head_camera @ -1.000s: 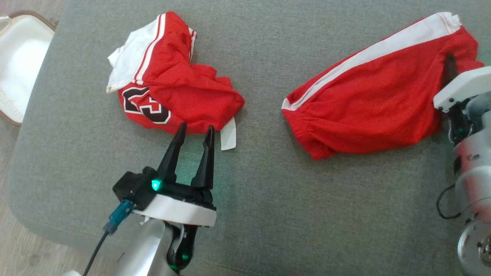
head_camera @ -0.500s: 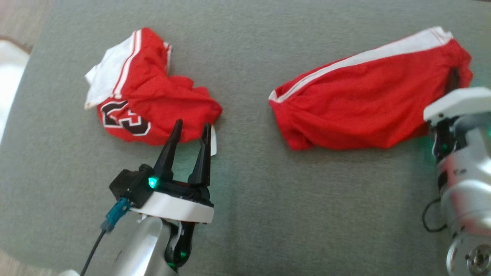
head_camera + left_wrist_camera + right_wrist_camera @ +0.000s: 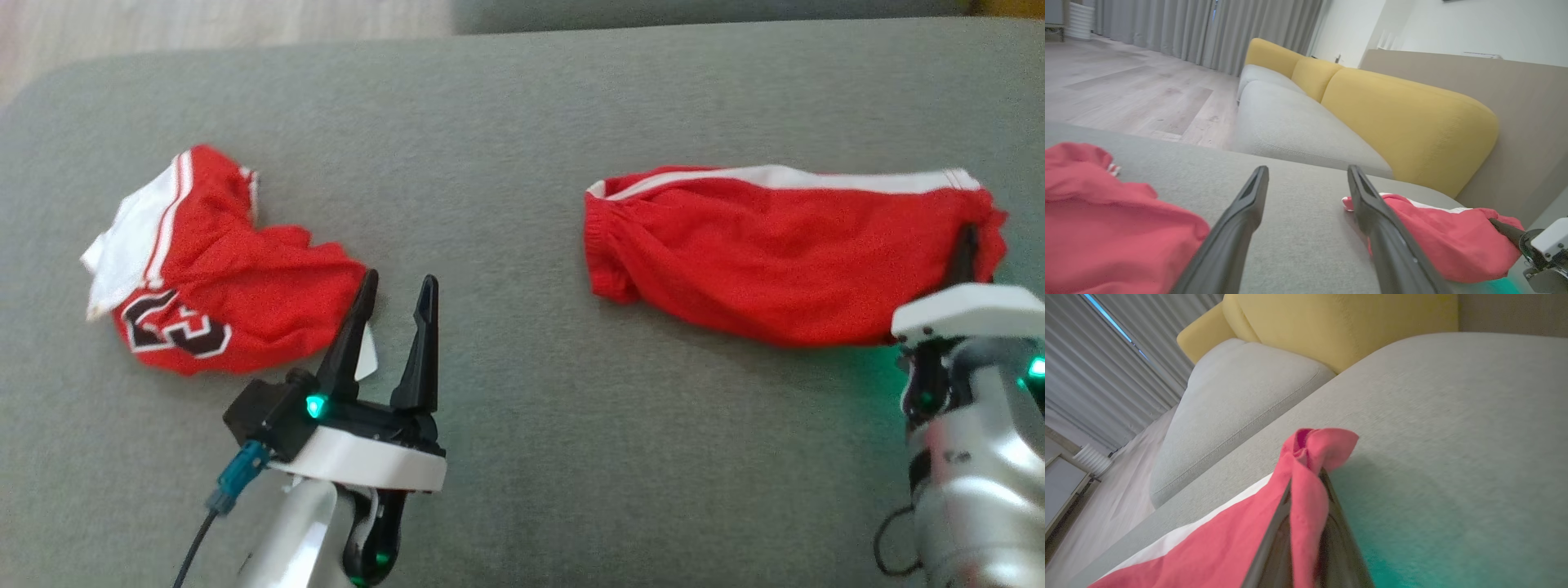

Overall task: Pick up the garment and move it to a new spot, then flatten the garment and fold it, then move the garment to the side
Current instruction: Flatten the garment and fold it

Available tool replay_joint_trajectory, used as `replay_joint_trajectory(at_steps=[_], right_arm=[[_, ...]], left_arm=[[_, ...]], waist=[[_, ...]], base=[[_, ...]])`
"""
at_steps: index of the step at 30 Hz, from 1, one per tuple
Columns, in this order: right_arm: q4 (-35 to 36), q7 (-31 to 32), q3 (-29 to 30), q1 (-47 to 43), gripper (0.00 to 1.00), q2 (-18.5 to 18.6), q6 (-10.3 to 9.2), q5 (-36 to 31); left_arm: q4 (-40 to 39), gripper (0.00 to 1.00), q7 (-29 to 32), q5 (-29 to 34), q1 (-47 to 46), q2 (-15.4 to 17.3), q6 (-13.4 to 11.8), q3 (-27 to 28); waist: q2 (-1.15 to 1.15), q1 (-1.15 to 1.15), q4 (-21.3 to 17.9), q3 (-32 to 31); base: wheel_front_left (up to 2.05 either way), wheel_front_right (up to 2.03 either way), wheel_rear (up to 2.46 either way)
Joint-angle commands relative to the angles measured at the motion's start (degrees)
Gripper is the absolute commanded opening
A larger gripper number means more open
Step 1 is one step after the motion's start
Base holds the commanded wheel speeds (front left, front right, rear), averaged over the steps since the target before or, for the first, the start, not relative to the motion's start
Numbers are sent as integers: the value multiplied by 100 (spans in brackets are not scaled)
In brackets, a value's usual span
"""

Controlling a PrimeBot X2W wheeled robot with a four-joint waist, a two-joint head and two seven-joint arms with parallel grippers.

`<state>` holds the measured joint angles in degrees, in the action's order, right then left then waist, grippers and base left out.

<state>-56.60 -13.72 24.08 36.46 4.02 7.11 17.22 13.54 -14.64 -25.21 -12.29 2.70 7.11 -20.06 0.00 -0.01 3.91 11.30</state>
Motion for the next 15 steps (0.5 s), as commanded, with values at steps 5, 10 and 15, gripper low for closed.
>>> replay_joint_trajectory(at_steps=[5,10,15], right_arm=[[770,-108,-479,-519,0,-109,37,478],[935,-116,-774,-752,0,-112,37,799],[1054,-124,-977,-776,0,-112,37,1022]], left_arm=[[-237,100,-36,86,-52,18,31,197],[-217,100,-36,114,-61,18,34,169],[-182,100,-36,134,-81,18,36,110]], waist=[[0,1,-423,-257],[0,1,-490,-259],[0,1,-467,-207]], base=[[0,0,0],[0,0,0],[0,0,0]])
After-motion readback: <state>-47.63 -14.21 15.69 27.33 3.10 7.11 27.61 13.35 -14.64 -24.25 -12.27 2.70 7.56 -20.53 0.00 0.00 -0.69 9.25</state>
